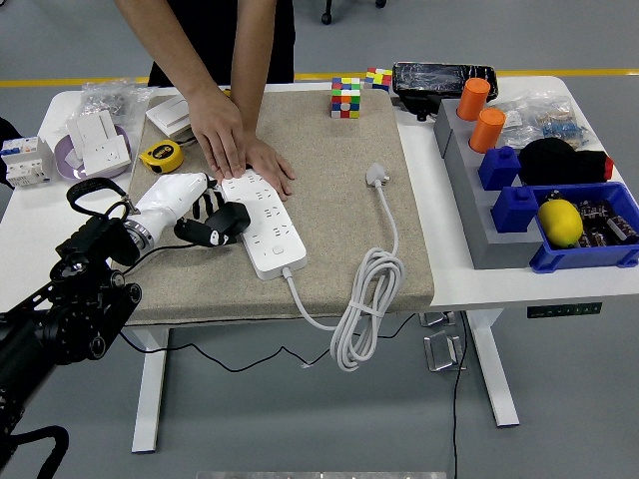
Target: Pick up the plug,place it near the board,insert it into the board,press the button
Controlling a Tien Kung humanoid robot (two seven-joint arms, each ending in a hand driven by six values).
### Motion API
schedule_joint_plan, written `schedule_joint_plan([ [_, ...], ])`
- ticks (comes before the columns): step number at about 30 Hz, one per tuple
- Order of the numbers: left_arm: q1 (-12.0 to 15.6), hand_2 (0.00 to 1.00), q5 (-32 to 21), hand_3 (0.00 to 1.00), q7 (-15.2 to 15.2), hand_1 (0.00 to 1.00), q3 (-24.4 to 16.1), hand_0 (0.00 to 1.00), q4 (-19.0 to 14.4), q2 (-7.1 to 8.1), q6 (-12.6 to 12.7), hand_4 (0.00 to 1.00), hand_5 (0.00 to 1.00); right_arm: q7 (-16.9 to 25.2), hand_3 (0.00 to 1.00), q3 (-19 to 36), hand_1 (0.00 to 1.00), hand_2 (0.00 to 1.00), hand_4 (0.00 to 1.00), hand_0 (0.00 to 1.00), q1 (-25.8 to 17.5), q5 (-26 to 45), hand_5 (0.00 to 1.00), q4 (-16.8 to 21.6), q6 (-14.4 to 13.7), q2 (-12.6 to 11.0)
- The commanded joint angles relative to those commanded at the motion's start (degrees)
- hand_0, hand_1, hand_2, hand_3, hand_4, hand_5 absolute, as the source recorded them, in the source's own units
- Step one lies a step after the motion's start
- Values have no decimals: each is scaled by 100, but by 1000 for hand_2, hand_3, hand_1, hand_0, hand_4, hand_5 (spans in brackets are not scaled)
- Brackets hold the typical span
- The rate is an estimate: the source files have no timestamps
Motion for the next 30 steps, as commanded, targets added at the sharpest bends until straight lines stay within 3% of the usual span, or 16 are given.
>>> schedule_joint_plan([
  [5, 2, 362, 0, 354, -10, 410, -8, 471, 13, 7, -101, 685, 176, 1, 760, -7, 794, 754, 998, 820, -5, 38, 998, -4, 13, 3],
  [6, 3, 632, 0, 565, -12, 698, -9, 557, 15, 8, -114, 894, 232, 0, 760, -7, 794, 755, 998, 822, -6, 40, 998, -4, 14, 2],
  [11, 11, 632, 0, 565, -19, 698, -23, 557, 31, 11, -163, 894, 232, -4, 760, -16, 794, 755, 998, 822, -9, 59, 998, -5, 17, 2],
  [12, 12, 844, 0, 853, -18, 860, -24, 742, 33, 11, -166, 982, 272, -4, 760, -16, 797, 755, 998, 821, -10, 61, 998, -5, 17, 1],
  [23, 18, 872, 0, 896, -25, 892, -76, 779, 17, 19, -181, 998, 297, 11, 760, -7, 797, 755, 998, 820, -20, 77, 998, -8, 19, 7],
  [24, 17, 890, 0, 918, -27, 904, -100, 797, 5, 19, -190, 998, 351, 12, 760, -4, 797, 755, 998, 821, -16, 74, 998, -6, 19, 6],
  [29, 48, 890, 0, 918, -49, 904, -152, 797, -169, 49, -322, 998, 351, 19, 760, 10, 797, 755, 998, 821, -13, 84, 998, -8, 23, 8],
  [30, 58, 913, 0, 937, -51, 934, -157, 825, -222, 57, -357, 998, 444, 20, 759, 12, 797, 755, 998, 823, -15, 87, 998, -9, 23, 9],
])
